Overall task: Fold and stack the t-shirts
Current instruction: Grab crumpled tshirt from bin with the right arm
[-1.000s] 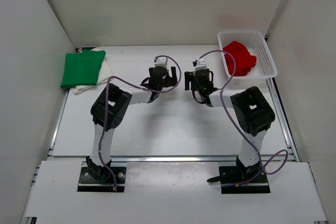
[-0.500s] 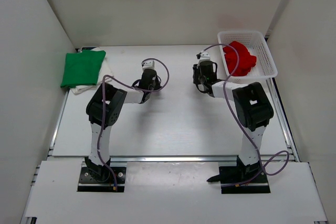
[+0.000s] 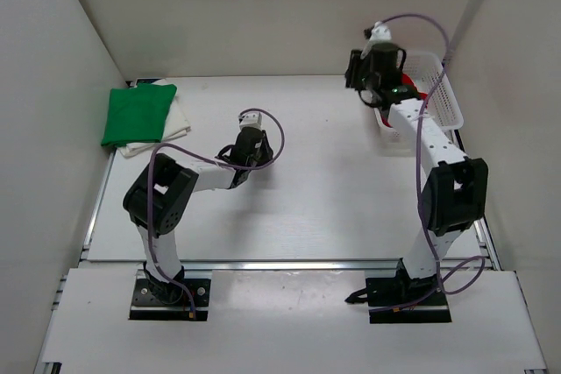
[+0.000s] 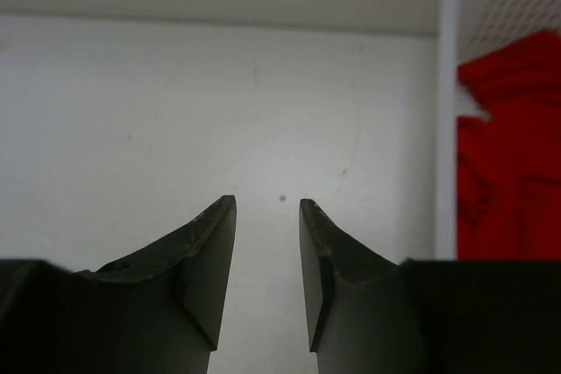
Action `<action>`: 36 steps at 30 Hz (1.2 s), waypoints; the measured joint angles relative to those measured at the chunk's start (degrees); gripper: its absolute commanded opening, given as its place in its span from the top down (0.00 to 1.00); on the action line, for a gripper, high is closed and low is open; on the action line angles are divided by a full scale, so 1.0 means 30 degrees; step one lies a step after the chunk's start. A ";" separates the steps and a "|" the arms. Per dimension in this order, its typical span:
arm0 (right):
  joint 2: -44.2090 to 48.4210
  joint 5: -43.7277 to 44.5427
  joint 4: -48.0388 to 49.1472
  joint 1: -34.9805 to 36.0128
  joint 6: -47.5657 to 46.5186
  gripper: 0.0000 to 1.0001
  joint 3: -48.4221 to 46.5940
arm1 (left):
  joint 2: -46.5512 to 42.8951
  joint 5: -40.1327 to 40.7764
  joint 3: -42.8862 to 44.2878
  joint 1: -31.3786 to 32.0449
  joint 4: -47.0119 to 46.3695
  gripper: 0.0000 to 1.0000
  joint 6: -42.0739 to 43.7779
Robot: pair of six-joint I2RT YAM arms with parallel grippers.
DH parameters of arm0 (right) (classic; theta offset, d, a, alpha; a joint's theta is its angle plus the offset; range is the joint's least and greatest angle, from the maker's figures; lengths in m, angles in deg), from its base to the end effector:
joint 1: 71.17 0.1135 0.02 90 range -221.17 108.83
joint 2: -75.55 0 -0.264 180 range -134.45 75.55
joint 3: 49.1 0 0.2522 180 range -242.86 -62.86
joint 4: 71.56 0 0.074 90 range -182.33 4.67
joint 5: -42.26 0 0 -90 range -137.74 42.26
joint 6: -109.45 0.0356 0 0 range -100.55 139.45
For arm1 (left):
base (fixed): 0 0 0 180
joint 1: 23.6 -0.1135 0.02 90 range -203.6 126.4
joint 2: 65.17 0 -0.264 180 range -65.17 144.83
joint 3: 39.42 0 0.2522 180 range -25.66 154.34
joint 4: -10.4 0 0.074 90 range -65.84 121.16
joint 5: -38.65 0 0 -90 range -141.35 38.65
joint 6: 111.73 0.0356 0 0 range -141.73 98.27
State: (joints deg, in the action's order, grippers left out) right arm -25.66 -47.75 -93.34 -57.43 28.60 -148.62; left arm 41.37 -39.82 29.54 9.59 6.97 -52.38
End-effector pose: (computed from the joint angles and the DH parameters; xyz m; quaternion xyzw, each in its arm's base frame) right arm 0.4118 0.1007 0.3214 -0.0335 0.8355 0.1089 0.5376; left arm 0.3262 -0.2049 0.1516 -0.0275 0.8799 -0.1710 0.4424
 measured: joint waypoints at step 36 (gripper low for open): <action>-0.7533 -0.1770 -0.4670 -0.7694 0.1435 1.00 -0.5085 | -1.3070 -0.1821 -1.0367 0.1953 -0.1909 0.59 -0.2382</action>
State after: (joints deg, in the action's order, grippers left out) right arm -48.26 -53.06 -107.35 -80.51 32.91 -163.87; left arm 2.16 -45.29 -1.56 15.44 1.24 -59.53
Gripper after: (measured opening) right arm 0.047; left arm 0.400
